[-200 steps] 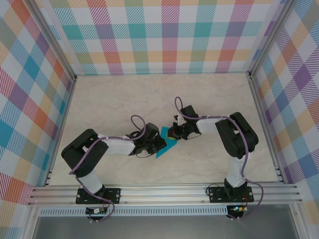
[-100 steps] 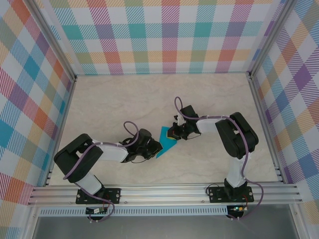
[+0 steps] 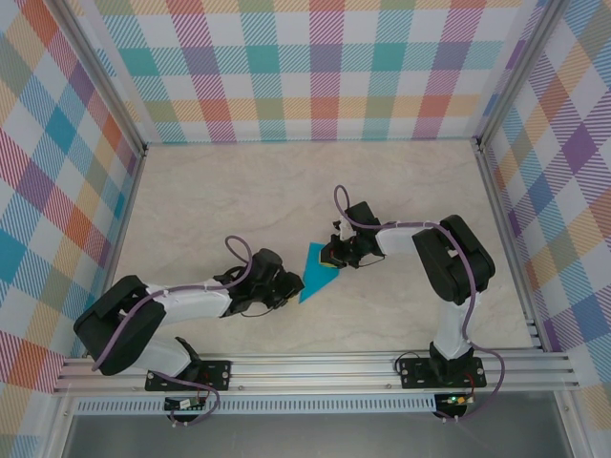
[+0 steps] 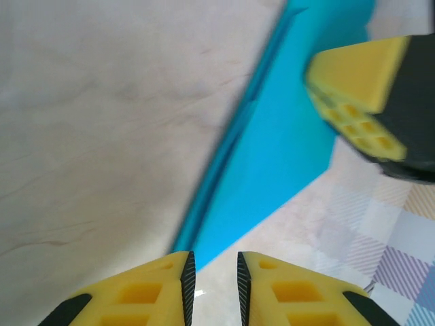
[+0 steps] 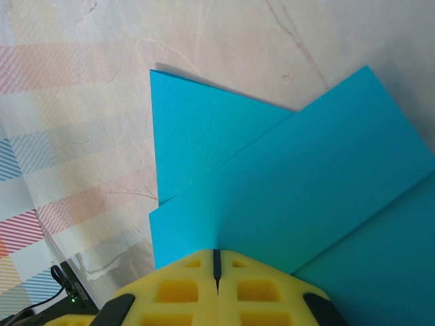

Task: Fold a paper plane with a square sheet of paper (pick it up from the middle)
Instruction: Fourth fold the wing at the center of the table.

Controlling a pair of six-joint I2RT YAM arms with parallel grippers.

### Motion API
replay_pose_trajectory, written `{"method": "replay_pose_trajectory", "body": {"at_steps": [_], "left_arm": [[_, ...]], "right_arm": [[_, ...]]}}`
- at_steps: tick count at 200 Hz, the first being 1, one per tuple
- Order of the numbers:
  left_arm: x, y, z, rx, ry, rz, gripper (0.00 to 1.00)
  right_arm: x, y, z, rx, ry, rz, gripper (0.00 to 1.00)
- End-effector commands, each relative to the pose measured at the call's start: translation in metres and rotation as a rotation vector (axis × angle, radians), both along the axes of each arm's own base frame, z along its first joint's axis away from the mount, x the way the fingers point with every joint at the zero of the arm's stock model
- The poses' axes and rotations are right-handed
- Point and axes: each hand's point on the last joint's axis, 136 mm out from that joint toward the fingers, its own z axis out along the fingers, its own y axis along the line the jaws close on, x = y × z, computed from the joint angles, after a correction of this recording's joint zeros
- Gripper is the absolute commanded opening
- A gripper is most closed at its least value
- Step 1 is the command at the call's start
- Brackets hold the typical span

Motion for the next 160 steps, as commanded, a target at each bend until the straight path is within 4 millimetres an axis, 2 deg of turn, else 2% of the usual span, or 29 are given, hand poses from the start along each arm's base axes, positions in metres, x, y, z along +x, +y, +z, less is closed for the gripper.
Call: {"method": "replay_pose_trajectory", "body": {"at_steps": [1, 31, 53, 90, 106, 123, 139, 160], "left_arm": [[0.013, -0.019, 0.023, -0.046, -0.056, -0.026, 0.25], [0.023, -0.038, 0.018, -0.087, -0.039, -0.038, 0.25], [0.022, -0.039, 0.001, -0.064, 0.005, -0.037, 0.24], [0.0, -0.024, -0.033, -0.028, 0.102, -0.024, 0.24], [-0.012, -0.022, -0.039, -0.033, 0.125, -0.051, 0.24], [-0.024, -0.007, -0.047, 0.016, 0.153, -0.043, 0.24], [-0.031, 0.008, -0.049, 0.06, 0.156, -0.027, 0.25], [-0.033, 0.01, -0.04, 0.058, 0.13, -0.047, 0.26]], "right_arm": [[-0.005, -0.022, -0.033, -0.141, 0.039, -0.034, 0.0], [-0.006, -0.022, -0.035, -0.141, 0.045, -0.034, 0.0], [-0.007, -0.022, -0.036, -0.14, 0.049, -0.034, 0.0], [-0.008, -0.023, -0.038, -0.146, 0.052, -0.032, 0.0], [-0.008, -0.023, -0.038, -0.146, 0.052, -0.03, 0.0], [-0.007, -0.023, -0.038, -0.148, 0.051, -0.032, 0.0], [-0.007, -0.023, -0.038, -0.15, 0.05, -0.031, 0.0], [-0.007, -0.023, -0.038, -0.148, 0.051, -0.031, 0.0]]}}
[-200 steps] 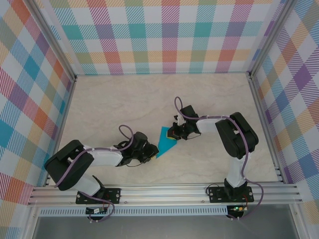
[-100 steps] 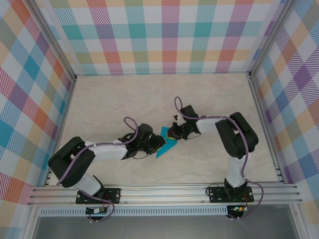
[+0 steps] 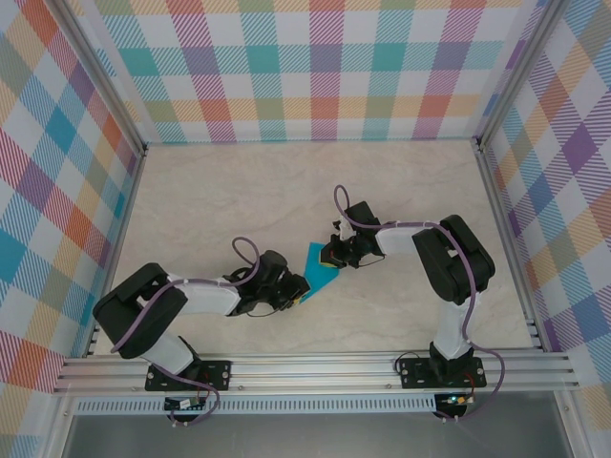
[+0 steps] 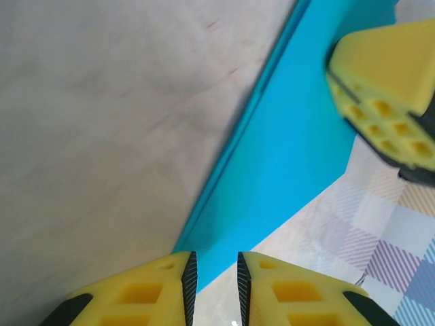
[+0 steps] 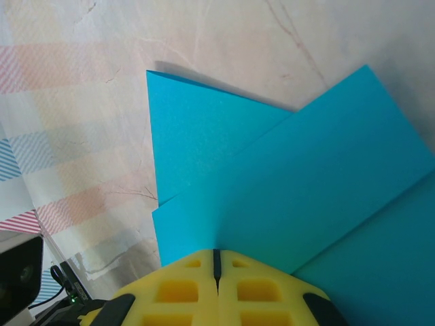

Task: Fold a paper plane with a square sheet of paper (pick it up from the middle)
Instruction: Fourth fold the wing at the center of the table.

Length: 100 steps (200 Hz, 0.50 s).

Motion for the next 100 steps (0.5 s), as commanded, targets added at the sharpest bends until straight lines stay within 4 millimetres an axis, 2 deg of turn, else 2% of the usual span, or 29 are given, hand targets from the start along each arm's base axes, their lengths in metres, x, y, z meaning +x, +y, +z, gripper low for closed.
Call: {"method": "replay_pose_trajectory", "body": {"at_steps": [1, 38, 61, 81, 100], "left_arm": [[-0.024, 0.019, -0.014, 0.084, 0.062, -0.034, 0.26], [-0.002, -0.005, 0.026, 0.015, -0.05, -0.07, 0.26], [0.014, -0.023, 0.044, -0.027, -0.097, -0.075, 0.26], [0.022, -0.034, 0.044, -0.052, -0.097, -0.07, 0.25], [0.019, -0.031, 0.028, -0.022, -0.052, -0.063, 0.25]], "right_arm": [[-0.007, -0.023, -0.038, -0.146, 0.048, -0.031, 0.0], [-0.007, -0.023, -0.039, -0.144, 0.051, -0.03, 0.0], [-0.008, -0.023, -0.04, -0.145, 0.053, -0.031, 0.0], [-0.008, -0.023, -0.039, -0.143, 0.052, -0.031, 0.0], [-0.008, -0.023, -0.038, -0.144, 0.051, -0.031, 0.0]]}}
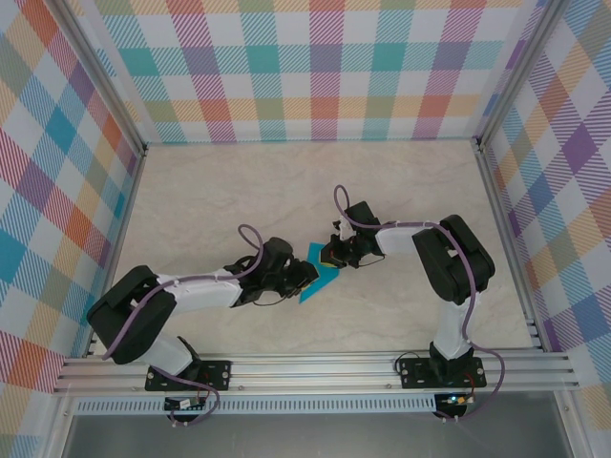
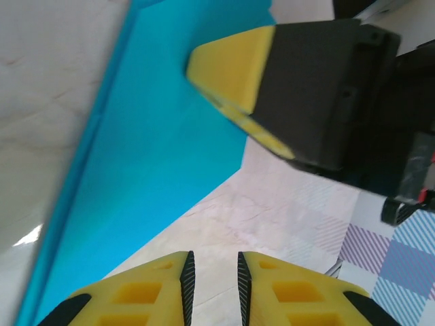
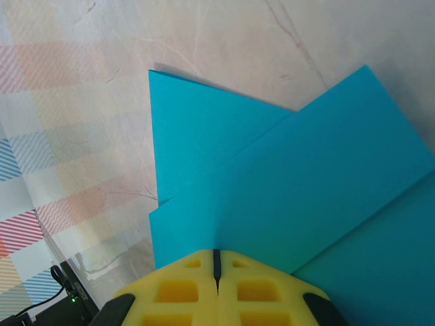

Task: Fold a paper plane with a square sheet of paper (pick it up from the middle)
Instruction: Fourth fold the wing at the center of the table.

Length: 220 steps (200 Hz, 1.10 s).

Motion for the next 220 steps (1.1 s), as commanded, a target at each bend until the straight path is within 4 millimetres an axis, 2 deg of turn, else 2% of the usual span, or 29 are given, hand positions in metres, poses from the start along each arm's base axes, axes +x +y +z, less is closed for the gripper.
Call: {"method": "replay_pose_trajectory", "body": {"at_steps": [1, 47, 72, 102, 133, 164, 194, 220], "left_arm": [[-0.006, -0.002, -0.018, 0.027, 0.046, -0.019, 0.25], [-0.031, 0.015, -0.059, 0.086, 0.144, -0.012, 0.25], [-0.049, 0.019, -0.068, 0.101, 0.182, -0.056, 0.25], [-0.062, 0.043, -0.078, 0.185, 0.209, -0.036, 0.25], [-0.068, 0.052, -0.073, 0.2, 0.2, -0.035, 0.25], [-0.064, 0.049, -0.058, 0.181, 0.156, -0.053, 0.26], [-0.045, 0.043, -0.029, 0.162, 0.044, -0.032, 0.26], [-0.022, 0.05, -0.003, 0.228, -0.072, 0.002, 0.26]], "right_arm": [[-0.008, -0.023, -0.038, -0.144, 0.051, -0.031, 0.0], [-0.009, -0.025, -0.04, -0.149, 0.053, -0.033, 0.0], [-0.01, -0.025, -0.041, -0.153, 0.056, -0.031, 0.0], [-0.008, -0.025, -0.04, -0.149, 0.053, -0.032, 0.0], [-0.009, -0.025, -0.041, -0.151, 0.054, -0.033, 0.0], [-0.009, -0.024, -0.04, -0.146, 0.055, -0.031, 0.0], [-0.008, -0.023, -0.035, -0.136, 0.049, -0.026, 0.0], [-0.003, -0.018, -0.023, -0.116, 0.029, -0.011, 0.0]]}}
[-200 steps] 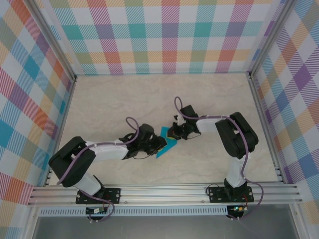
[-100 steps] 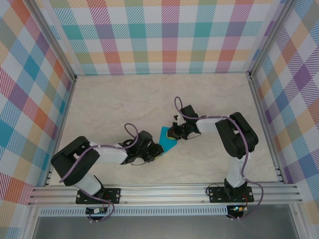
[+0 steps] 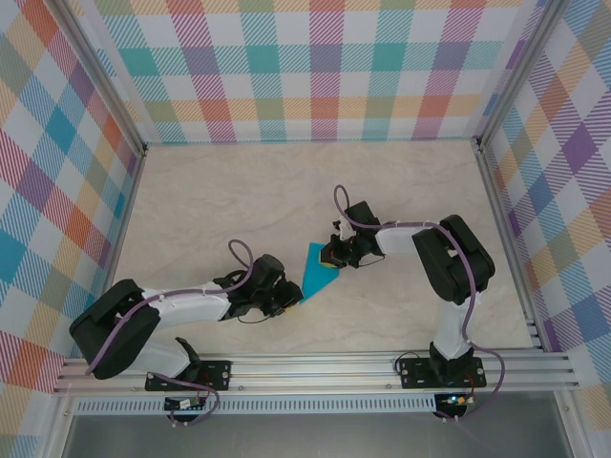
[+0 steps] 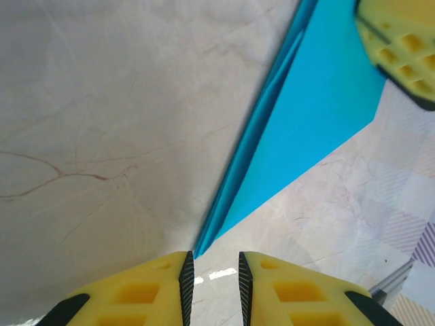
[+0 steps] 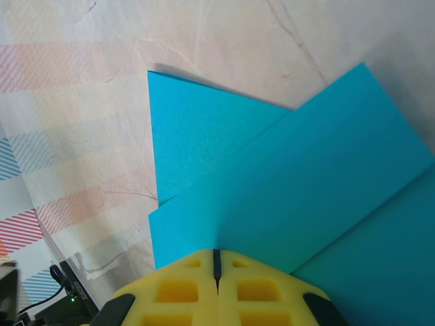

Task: Fold a paper plane with a square sheet of paper (pick it up from the middle)
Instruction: Fourth fold the wing at the center of the table.

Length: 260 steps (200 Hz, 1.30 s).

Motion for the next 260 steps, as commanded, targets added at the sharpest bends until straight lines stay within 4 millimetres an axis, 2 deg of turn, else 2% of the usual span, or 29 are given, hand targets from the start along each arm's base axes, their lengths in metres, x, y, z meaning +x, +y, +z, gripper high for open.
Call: {"method": "replay_pose_trajectory", "body": {"at_steps": [1, 20, 36, 69, 98, 117, 143, 204, 260], "left_arm": [[0.021, 0.003, 0.028, 0.065, -0.132, 0.003, 0.26], [0.039, -0.005, 0.041, 0.067, -0.183, -0.008, 0.26], [0.052, -0.015, 0.044, 0.087, -0.198, -0.025, 0.26], [0.071, -0.029, 0.03, 0.171, -0.181, -0.075, 0.22], [0.077, -0.034, 0.016, 0.222, -0.156, -0.098, 0.2], [0.078, -0.03, 0.011, 0.263, -0.149, -0.101, 0.2], [0.076, -0.022, 0.007, 0.306, -0.147, -0.105, 0.21], [0.076, -0.019, -0.001, 0.355, -0.137, -0.141, 0.23], [0.078, -0.021, -0.006, 0.371, -0.132, -0.154, 0.24]], "right_arm": [[-0.003, -0.018, -0.023, -0.115, 0.03, -0.014, 0.0], [0.003, -0.014, -0.009, -0.107, 0.002, -0.005, 0.0], [0.008, -0.011, 0.005, -0.09, -0.019, -0.001, 0.0], [0.012, -0.014, 0.029, -0.091, -0.066, -0.012, 0.05], [0.007, -0.032, 0.039, -0.113, -0.086, -0.05, 0.11], [-0.002, -0.048, 0.036, -0.143, -0.067, -0.084, 0.16], [-0.014, -0.058, 0.031, -0.148, -0.039, -0.112, 0.22], [-0.031, -0.046, 0.023, -0.041, 0.061, -0.124, 0.25], [-0.048, -0.044, 0.013, 0.006, 0.129, -0.13, 0.29]]}}
